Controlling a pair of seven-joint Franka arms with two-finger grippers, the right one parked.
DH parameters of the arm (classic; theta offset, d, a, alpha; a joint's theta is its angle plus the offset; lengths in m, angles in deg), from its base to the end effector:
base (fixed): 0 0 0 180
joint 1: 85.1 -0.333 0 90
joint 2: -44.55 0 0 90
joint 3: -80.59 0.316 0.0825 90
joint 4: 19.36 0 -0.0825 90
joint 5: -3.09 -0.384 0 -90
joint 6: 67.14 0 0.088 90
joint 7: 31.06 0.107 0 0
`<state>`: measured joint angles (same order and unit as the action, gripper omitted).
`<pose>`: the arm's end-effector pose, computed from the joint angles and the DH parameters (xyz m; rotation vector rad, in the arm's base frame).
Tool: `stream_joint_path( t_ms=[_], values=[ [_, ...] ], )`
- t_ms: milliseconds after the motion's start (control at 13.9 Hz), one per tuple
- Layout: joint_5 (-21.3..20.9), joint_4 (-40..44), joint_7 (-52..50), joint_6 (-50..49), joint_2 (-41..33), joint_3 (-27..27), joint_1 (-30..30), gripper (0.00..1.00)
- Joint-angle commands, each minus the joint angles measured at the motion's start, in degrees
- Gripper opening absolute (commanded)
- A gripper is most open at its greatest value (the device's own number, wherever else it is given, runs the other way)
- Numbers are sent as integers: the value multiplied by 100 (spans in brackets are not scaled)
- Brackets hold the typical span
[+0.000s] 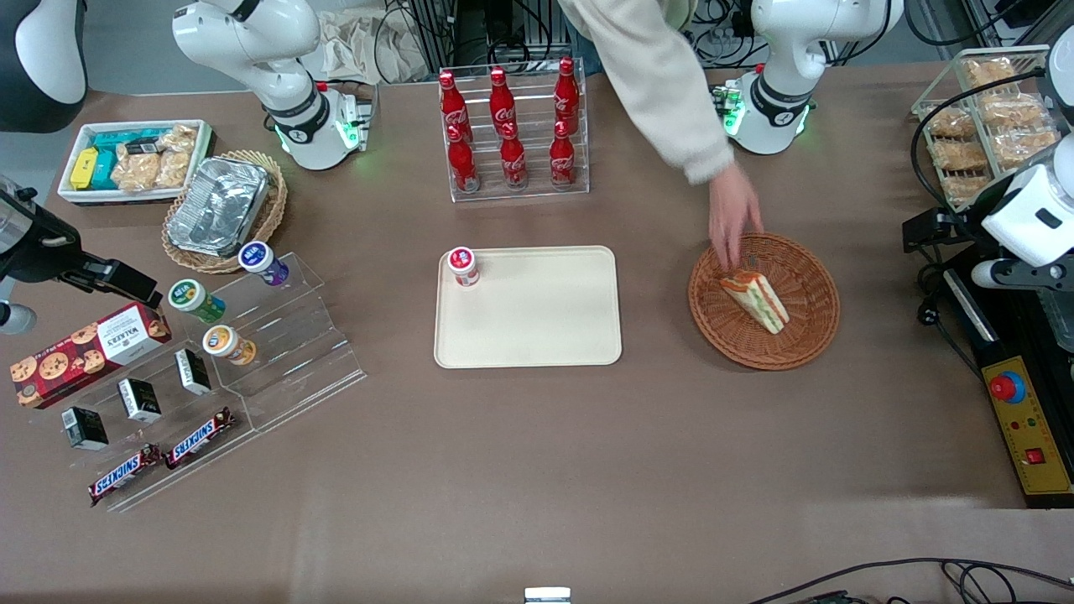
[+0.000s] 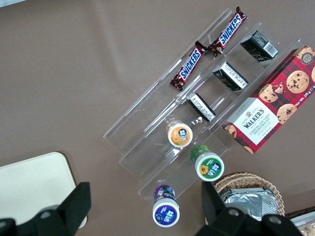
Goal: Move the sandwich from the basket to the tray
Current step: 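Lower the open left gripper over the sandwich in the wicker basket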
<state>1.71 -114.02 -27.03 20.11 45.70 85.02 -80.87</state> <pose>0.5503 0.0042 0.5716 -3.1109 0.1049 0.2342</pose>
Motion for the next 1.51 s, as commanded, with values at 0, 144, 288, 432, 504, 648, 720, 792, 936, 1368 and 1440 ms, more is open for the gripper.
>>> stream_joint_path(
  t_ms=[0,144,288,432,504,648,720,792,936,1368,1440],
  values=[
    [50,123,-69,-33,44,40,52,100],
    [41,123,-69,-42,52,40,61,100],
    [23,53,-87,-59,43,40,69,100],
    [50,-280,-105,-68,-96,40,69,100],
    [67,-569,-122,-7,-210,40,69,100],
    [496,-1201,-376,430,-526,58,61,100],
    [568,-1683,-569,807,-754,49,69,100],
    [577,-2271,-753,1324,-1026,40,78,100],
    [586,-3536,-1367,2650,-1510,31,297,100],
    [586,-3947,-3143,3561,-986,-530,316,100],
    [586,-3920,-3398,3614,-872,-592,316,100]
  ],
)
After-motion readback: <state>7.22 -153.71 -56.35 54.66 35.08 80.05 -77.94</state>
